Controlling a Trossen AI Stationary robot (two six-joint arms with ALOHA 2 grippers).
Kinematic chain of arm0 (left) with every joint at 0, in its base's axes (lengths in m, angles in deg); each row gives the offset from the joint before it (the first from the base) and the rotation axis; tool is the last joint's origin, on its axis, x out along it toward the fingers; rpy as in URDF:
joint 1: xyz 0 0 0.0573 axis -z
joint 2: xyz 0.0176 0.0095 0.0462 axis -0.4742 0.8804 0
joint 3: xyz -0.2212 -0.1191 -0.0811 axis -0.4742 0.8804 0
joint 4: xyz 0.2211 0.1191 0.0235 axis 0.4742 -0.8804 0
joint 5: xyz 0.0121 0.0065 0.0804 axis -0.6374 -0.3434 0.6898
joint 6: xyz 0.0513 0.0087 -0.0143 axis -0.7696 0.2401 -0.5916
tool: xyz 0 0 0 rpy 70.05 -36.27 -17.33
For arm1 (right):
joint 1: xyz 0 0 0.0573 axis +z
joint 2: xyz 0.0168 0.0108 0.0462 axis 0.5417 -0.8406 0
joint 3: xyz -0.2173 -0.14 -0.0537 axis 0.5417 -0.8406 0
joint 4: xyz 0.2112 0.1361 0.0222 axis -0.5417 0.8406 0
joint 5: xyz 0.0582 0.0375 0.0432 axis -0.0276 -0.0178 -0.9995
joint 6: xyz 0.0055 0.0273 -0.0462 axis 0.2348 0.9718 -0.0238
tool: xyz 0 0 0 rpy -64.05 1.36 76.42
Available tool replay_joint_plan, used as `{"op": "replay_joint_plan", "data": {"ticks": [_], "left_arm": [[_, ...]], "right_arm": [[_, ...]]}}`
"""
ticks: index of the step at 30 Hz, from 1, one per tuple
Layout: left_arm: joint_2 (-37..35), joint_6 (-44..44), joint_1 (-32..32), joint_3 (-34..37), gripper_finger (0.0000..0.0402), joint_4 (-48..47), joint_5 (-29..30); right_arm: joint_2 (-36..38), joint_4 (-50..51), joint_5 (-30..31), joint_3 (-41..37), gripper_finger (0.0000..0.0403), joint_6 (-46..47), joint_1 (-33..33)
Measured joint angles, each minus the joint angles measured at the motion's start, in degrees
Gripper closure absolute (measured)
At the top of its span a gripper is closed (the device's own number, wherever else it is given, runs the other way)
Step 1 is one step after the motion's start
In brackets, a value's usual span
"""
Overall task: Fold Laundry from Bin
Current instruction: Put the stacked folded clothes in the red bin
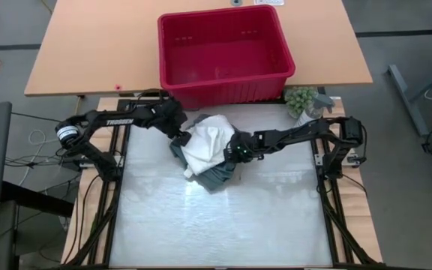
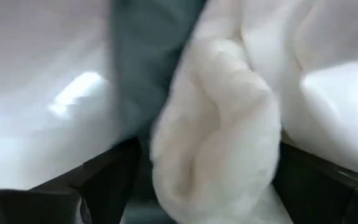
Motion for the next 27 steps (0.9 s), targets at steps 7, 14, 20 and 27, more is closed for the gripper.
{"op": "replay_joint_plan", "data": {"ticks": [7, 14, 20, 27], "left_arm": [[0.4, -4.6, -0.5, -2.2, 0.0064, -2.1, 7.1], [5.7, -5.2, 0.4, -2.2, 0.0064, 0.2, 4.5], [6.1, -4.7, -0.3, -2.2, 0.0064, 1.8, 1.0], [12.4, -4.0, 1.6, -2.4, 0.0064, 3.7, -1.3]], "right_arm": [[-1.1, -1.5, -1.1, -0.1, 0.0339, -0.8, 0.0], [-1.1, -2.0, -1.3, -0.2, 0.0339, -2.3, 0.1], [-1.1, -2.1, -1.4, -0.2, 0.0339, -3.2, 0.1], [-1.2, -2.1, -1.6, -0.3, 0.0339, -4.2, 0.2]]}}
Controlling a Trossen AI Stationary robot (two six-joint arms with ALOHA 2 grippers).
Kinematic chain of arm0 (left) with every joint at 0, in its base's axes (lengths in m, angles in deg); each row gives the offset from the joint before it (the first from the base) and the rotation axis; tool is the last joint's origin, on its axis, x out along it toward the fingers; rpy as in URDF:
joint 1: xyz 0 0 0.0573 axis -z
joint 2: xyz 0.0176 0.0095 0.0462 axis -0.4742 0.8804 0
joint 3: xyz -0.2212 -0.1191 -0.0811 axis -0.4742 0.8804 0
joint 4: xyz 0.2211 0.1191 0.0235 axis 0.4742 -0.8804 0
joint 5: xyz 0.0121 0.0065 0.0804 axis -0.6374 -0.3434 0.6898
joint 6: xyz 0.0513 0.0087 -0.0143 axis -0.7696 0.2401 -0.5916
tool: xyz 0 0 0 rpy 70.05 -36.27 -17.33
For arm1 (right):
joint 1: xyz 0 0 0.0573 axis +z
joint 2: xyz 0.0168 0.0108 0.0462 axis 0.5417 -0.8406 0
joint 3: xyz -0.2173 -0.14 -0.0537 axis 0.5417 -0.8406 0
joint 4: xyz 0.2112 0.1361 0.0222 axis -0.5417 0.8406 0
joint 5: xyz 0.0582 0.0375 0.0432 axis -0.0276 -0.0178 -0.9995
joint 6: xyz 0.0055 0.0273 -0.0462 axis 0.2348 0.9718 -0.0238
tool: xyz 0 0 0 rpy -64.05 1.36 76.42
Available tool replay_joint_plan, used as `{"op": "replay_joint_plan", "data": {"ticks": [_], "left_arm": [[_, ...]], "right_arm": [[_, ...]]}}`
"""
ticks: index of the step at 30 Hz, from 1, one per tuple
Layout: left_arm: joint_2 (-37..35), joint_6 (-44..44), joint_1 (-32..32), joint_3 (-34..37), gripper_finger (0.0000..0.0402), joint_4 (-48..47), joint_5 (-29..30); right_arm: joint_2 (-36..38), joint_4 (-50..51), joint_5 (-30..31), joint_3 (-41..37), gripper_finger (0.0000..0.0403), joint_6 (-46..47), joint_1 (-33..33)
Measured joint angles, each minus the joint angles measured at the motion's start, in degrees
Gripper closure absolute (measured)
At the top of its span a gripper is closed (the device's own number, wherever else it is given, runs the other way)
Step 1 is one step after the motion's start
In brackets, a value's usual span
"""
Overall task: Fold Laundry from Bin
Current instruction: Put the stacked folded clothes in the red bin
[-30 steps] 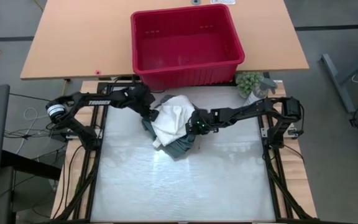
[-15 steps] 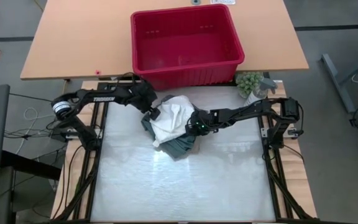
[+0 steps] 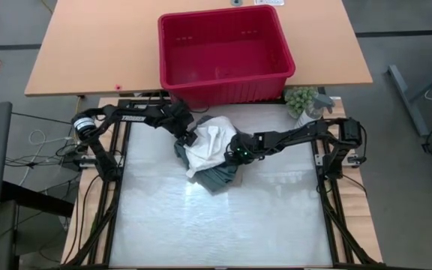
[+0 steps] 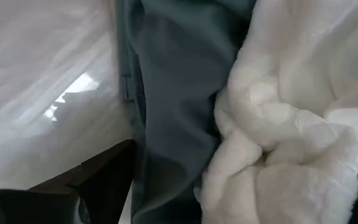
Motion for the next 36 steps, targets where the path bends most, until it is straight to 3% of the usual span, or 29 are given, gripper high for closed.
{"op": "replay_joint_plan", "data": {"ticks": [7, 17, 23, 31, 36], "left_arm": [[1.3, 2.3, 4.3, 0.0, 0.0064, 2.5, -1.2], [2.2, 5.9, 7.4, 0.4, 0.0083, 6.3, -9.7], [5.7, 9.4, 8.9, 0.3, 0.0148, 10.1, -19.3], [5.5, 17.9, 7.5, 0.5, 0.0279, 9.7, -27.8], [0.9, 23.3, 6.5, 0.8, 0.0282, 9.5, -28.4]], "right_arm": [[0.0, 0.4, -0.5, -0.1, 0.0339, -1.0, -0.4], [0.0, 0.8, -0.7, -0.1, 0.0339, -2.2, -0.4], [0.0, 1.0, -0.6, -0.1, 0.0339, -2.2, -0.3], [0.4, 1.4, -1.0, -0.1, 0.0339, -2.2, -0.3], [1.4, 1.3, -1.1, -0.1, 0.0339, -1.7, -1.2]]}}
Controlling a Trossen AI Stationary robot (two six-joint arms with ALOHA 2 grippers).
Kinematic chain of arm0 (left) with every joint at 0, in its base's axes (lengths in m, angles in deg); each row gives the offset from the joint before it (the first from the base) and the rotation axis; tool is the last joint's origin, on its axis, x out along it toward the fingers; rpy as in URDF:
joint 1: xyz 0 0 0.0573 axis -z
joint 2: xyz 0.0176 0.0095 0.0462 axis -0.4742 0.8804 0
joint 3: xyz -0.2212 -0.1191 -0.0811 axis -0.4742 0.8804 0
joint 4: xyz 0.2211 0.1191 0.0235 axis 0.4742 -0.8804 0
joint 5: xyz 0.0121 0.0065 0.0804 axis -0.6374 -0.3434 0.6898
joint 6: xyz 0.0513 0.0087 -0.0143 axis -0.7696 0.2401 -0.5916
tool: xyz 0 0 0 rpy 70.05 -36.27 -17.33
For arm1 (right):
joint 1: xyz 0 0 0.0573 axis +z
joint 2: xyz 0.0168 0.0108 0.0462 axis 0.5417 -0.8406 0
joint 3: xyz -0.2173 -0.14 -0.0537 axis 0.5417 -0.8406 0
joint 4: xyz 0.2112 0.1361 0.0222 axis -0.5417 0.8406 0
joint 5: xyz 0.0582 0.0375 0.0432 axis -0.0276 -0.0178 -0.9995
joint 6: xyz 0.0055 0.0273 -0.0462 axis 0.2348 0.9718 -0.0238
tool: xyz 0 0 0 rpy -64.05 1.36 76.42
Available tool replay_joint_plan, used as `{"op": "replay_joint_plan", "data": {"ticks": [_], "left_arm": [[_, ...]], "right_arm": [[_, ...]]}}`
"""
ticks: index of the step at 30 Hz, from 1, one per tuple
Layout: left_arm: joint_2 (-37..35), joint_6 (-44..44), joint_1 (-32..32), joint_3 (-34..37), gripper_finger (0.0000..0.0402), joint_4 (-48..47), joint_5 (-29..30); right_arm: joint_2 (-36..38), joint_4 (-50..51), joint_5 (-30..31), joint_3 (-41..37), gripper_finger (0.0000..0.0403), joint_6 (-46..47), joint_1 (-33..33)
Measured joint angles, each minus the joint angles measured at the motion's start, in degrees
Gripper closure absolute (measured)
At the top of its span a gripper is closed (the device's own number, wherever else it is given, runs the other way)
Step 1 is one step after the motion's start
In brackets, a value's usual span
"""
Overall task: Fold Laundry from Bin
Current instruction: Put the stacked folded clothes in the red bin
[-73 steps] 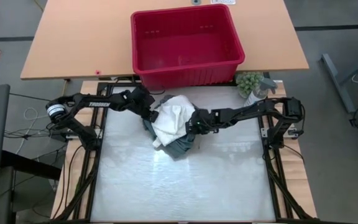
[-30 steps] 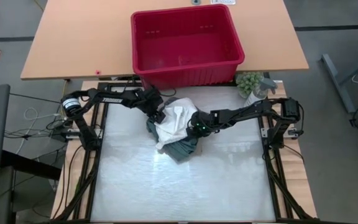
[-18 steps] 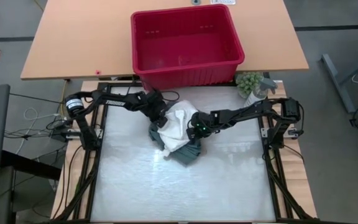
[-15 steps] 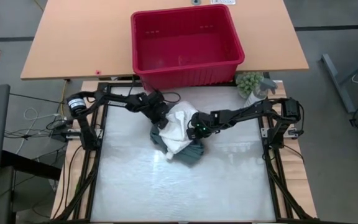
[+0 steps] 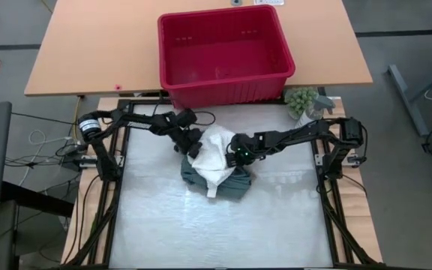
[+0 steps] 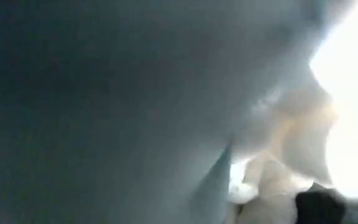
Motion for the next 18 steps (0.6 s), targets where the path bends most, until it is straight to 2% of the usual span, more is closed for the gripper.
{"op": "replay_joint_plan", "data": {"ticks": [10, 18], "left_arm": [[-8.0, 4.9, -2.9, -0.6, 0.0282, 0.5, 0.4], [-8.7, 10.5, -5.1, -1.1, 0.0282, 1.6, -1.0]], "right_arm": [[0.6, 1.0, -0.7, 3.5, 0.0339, -1.6, -2.3], [2.2, 14.7, -3.1, 14.5, 0.0339, -7.6, -6.3]]}}
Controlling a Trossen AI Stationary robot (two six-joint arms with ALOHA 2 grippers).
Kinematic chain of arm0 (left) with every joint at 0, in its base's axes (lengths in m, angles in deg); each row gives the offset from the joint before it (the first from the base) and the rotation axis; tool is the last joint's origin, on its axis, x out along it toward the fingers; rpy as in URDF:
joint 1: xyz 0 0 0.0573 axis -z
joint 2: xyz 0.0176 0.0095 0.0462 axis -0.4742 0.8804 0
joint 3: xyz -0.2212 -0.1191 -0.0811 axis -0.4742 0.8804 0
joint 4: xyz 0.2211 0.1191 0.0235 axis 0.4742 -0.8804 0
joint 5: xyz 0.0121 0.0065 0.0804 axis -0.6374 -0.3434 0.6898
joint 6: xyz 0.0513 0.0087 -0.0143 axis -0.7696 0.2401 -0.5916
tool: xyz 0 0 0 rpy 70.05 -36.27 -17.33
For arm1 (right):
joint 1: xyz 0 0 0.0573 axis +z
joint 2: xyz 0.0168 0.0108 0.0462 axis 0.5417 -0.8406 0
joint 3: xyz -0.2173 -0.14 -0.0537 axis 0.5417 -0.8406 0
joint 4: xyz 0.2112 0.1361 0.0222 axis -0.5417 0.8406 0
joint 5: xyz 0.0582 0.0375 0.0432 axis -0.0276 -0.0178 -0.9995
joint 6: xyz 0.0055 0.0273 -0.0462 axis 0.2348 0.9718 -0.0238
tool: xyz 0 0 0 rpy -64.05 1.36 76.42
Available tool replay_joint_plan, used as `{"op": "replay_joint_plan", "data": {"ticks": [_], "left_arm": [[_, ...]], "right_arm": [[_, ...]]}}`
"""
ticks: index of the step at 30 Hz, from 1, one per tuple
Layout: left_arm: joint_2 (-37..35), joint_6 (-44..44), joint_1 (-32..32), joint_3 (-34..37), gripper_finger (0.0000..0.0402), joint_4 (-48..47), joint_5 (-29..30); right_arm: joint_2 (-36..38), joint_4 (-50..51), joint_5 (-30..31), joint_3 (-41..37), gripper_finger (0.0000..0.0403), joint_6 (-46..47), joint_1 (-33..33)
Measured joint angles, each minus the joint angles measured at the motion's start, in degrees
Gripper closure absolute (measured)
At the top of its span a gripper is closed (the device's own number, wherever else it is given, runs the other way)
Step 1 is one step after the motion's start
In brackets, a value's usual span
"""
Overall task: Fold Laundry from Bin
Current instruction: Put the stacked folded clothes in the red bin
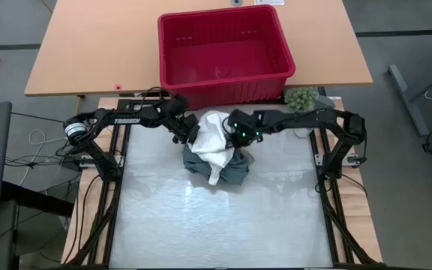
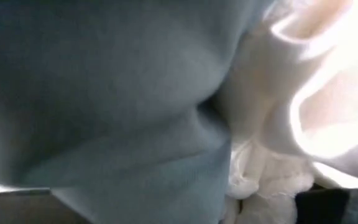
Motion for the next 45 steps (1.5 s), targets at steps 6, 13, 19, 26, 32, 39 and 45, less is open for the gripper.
{"op": "replay_joint_plan", "data": {"ticks": [6, 13, 19, 26, 32, 39, 45], "left_arm": [[0.0, 3.4, -2.3, -3.4, 0.0282, -0.2, -4.0], [-0.1, 7.3, -4.5, -12.3, 0.0282, -1.8, -6.2], [-0.1, 8.2, -5.1, -21.3, 0.0282, -6.4, -5.3], [-0.1, 9.0, -6.5, -29.5, 0.0282, -10.9, -3.7], [-0.2, 12.1, -8.4, -32.6, 0.0284, -10.4, -2.0], [-0.3, 14.6, -8.9, -35.5, 0.0284, -9.6, 0.6], [-0.3, 16.5, -8.9, -37.7, 0.0284, -9.1, 4.8]], "right_arm": [[0.2, 10.2, 0.0, 9.1, 0.0339, -5.7, -3.4], [0.3, 20.5, 0.5, 18.8, 0.0339, -12.0, -7.0], [0.3, 26.2, 0.6, 26.2, 0.0339, -17.5, -10.5], [0.3, 31.2, -0.4, 34.4, 0.0339, -23.8, -14.7], [0.3, 32.2, -2.6, 40.2, 0.0339, -27.8, -18.6], [0.3, 32.1, -5.4, 44.6, 0.0339, -32.2, -22.1], [0.2, 31.7, -6.7, 46.4, 0.0339, -35.0, -24.3]]}}
